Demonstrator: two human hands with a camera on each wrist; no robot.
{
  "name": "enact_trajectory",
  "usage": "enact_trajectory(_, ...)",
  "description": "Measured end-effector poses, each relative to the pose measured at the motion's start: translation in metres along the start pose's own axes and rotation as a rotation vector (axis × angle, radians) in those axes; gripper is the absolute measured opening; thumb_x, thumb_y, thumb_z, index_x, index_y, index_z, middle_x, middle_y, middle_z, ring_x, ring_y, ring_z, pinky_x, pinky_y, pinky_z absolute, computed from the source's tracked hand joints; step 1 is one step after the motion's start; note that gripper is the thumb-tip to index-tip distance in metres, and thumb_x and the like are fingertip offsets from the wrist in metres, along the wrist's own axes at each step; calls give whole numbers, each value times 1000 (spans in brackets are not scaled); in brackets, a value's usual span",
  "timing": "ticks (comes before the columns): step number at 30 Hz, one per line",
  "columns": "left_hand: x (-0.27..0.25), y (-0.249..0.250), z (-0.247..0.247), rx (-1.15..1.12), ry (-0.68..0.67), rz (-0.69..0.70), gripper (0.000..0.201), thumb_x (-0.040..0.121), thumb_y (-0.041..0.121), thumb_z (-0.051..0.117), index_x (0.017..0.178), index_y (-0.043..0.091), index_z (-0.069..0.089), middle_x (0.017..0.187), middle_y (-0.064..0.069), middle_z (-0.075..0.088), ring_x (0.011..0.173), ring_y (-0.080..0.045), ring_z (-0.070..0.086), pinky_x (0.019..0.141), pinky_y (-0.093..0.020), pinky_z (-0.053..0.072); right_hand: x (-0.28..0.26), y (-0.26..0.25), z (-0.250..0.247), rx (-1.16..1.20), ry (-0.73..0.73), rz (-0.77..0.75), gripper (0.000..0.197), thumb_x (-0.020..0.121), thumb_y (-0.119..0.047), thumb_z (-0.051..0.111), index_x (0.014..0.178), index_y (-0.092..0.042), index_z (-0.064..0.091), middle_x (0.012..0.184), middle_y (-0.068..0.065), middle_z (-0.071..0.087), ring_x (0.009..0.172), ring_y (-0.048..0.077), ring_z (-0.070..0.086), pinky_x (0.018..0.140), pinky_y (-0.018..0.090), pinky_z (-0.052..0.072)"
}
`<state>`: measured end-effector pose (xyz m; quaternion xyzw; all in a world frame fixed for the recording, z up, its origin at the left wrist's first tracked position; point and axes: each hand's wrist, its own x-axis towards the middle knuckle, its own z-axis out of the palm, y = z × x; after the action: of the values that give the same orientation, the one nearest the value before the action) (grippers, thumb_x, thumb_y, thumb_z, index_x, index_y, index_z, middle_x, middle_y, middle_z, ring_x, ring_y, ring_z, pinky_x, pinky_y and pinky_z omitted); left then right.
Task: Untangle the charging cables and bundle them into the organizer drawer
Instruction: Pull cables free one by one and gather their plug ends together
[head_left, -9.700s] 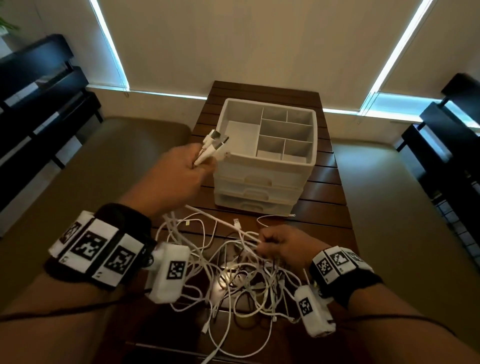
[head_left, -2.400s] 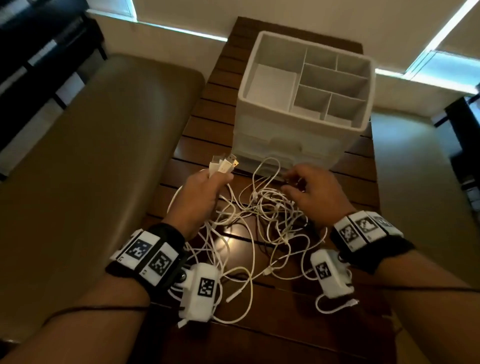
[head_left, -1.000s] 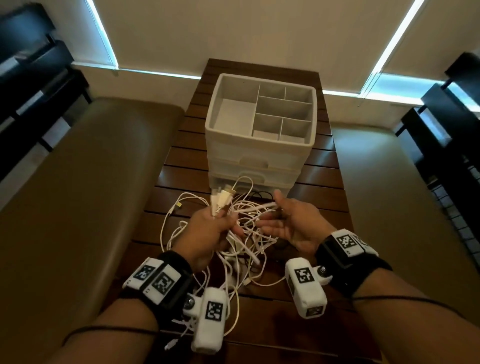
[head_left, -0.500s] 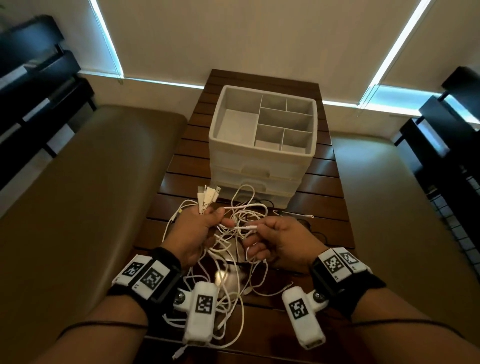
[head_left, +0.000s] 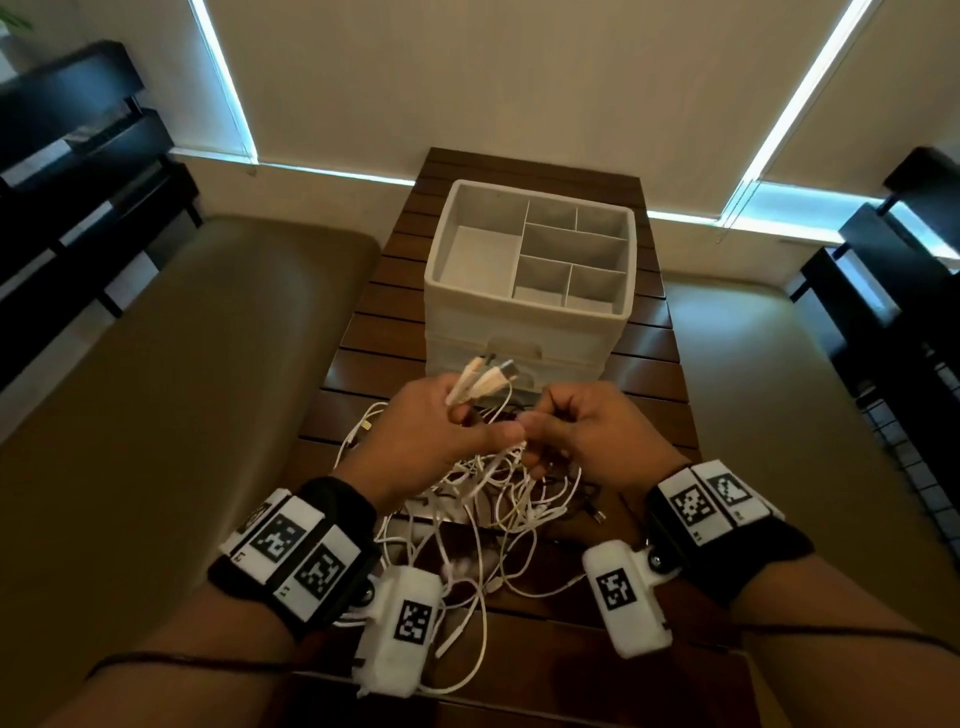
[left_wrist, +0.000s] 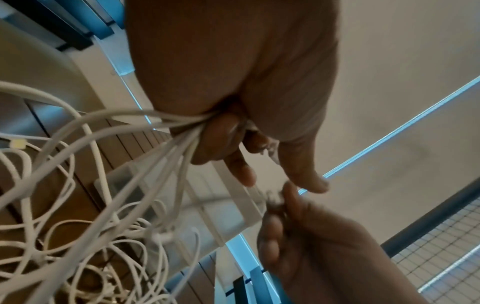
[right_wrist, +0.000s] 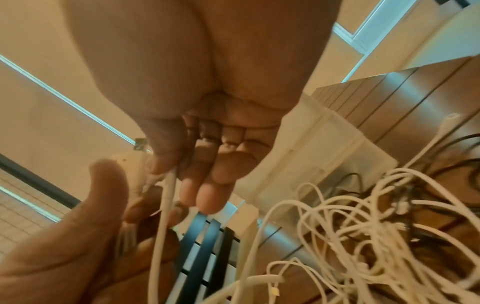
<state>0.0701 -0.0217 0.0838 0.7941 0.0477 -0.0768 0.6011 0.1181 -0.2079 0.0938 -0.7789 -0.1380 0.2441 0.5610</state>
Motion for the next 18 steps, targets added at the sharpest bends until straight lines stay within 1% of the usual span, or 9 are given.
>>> enact_trajectory(1,-1,5,3,-22,-58,28,37,76,32,82,101,11,66,76,-7,59,70,-17,60,68,-38,57,2,-5,-1,14,3,-46,16,90,-12,62,78,-3,60,61,8,67,54,20,64,50,26,52)
enact_trajectory(2,-2,8,4,-69,-86,40,29,80,24,78,104,12,67,79,-8,64,73,-16,65,68,-37,59,4,-10,-1,36,15,-84,15,90,-12,62,79,-2,60,63,8,67,55,21,65,52,28,53)
enact_trajectory(4,-4,14,6,-202,-68,66,17,86,8,70,103,10,67,80,-7,70,71,-11,68,63,-24,55,5,-13,-4,83,22,-131,13,89,-16,62,84,-4,62,69,6,70,61,18,66,58,29,54)
enact_trajectory(5,-5,17,5,-257,-37,66,14,87,6,67,100,9,66,77,-5,70,67,-10,66,62,-22,53,5,-11,-4,88,-14,-135,15,87,-20,63,90,-6,62,75,3,71,68,16,68,61,27,55)
enact_trajectory(7,-6,21,2,-339,23,33,5,88,8,64,92,11,63,71,-3,66,62,-12,63,61,-28,51,5,1,-1,40,-173,-76,34,81,-25,71,109,-11,59,97,2,71,89,16,69,76,27,57)
enact_trajectory(9,-8,25,-3,-355,34,21,16,90,9,63,78,19,59,64,-1,62,56,-11,58,56,-27,46,4,20,9,-36,-336,31,39,81,-15,74,117,-12,58,106,4,68,94,13,67,82,25,56)
enact_trajectory(12,-12,36,-15,-195,16,62,36,91,5,61,63,28,60,58,1,58,47,-5,52,46,-18,41,4,35,16,-134,-365,32,12,86,-10,68,98,-12,67,90,4,68,82,12,64,83,33,52)
enact_trajectory(15,-18,47,-32,-6,56,78,14,93,9,61,82,18,61,58,2,56,46,-2,51,45,-16,41,12,29,5,-211,-272,-17,7,87,-12,67,88,-18,69,88,6,71,81,16,66,81,31,53)
enact_trajectory(18,-24,62,-46,31,119,127,16,92,7,59,80,16,59,61,-2,58,52,-5,56,51,-17,47,19,28,3,-324,-224,-52,3,87,-13,67,87,-16,68,84,4,71,78,14,66,75,30,54)
